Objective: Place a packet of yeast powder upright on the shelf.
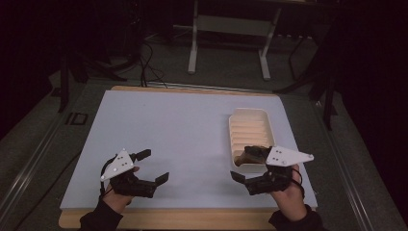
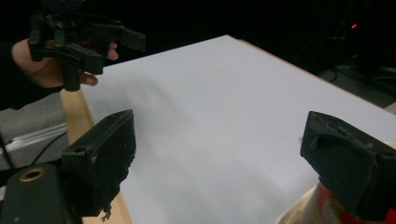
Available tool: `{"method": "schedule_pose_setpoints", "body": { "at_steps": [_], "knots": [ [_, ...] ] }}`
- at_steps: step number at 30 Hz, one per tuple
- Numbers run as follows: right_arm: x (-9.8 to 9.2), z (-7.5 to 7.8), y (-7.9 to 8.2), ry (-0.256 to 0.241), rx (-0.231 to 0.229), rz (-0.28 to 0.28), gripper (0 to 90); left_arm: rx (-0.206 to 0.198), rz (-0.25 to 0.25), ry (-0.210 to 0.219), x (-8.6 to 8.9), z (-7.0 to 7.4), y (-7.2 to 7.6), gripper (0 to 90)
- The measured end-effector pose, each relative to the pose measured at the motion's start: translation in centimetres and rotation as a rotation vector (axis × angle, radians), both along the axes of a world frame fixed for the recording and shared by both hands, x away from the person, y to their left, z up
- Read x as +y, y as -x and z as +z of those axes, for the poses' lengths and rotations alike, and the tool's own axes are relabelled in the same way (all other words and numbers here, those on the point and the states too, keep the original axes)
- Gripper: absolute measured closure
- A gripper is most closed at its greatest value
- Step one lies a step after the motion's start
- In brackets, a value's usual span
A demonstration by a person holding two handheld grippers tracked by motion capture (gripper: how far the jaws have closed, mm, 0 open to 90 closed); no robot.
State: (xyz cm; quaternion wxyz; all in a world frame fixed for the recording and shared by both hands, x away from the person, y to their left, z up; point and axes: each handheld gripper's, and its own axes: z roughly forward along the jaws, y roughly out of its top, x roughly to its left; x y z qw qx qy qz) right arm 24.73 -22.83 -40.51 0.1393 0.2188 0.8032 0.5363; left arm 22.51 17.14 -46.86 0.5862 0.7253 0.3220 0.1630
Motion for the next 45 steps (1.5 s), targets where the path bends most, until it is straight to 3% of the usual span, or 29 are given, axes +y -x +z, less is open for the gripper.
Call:
{"method": "schedule_pose_setpoints", "body": {
  "at_steps": [3, 5, 14, 19, 22, 36, 45],
  "knots": [
    [0.3, -1.0, 0.6, -0.005, 0.000, 0.000, 10.3, -0.008, -0.001, -0.006, 0.1, -0.1, 0.1, 1.8],
    [0.4, -1.6, 0.9, -0.007, 0.025, 0.023, 10.3, -0.006, -0.001, -0.003, 0.1, -0.1, 0.2, 1.8],
    [0.5, -4.1, 1.8, 0.039, 0.062, 0.031, 10.3, -0.008, -0.001, 0.004, 0.3, -0.3, 0.4, 1.8],
    [0.1, -4.8, 2.2, 0.043, 0.059, 0.023, 10.3, 0.005, -0.007, 0.002, 0.1, -0.6, 0.4, 1.8],
    [-0.1, -5.2, 2.4, 0.070, 0.050, 0.022, 10.3, 0.014, -0.013, 0.004, 0.0, -0.8, 0.3, 1.9],
    [-1.3, -6.2, 3.2, 0.067, 0.067, 0.024, 10.3, 0.032, -0.040, -0.019, -0.8, -1.8, 0.3, 1.8],
    [-1.0, -6.5, 3.2, 0.090, 0.066, 0.045, 10.3, 0.036, -0.052, -0.027, -1.3, -2.6, 0.2, 1.9]
  ]
}}
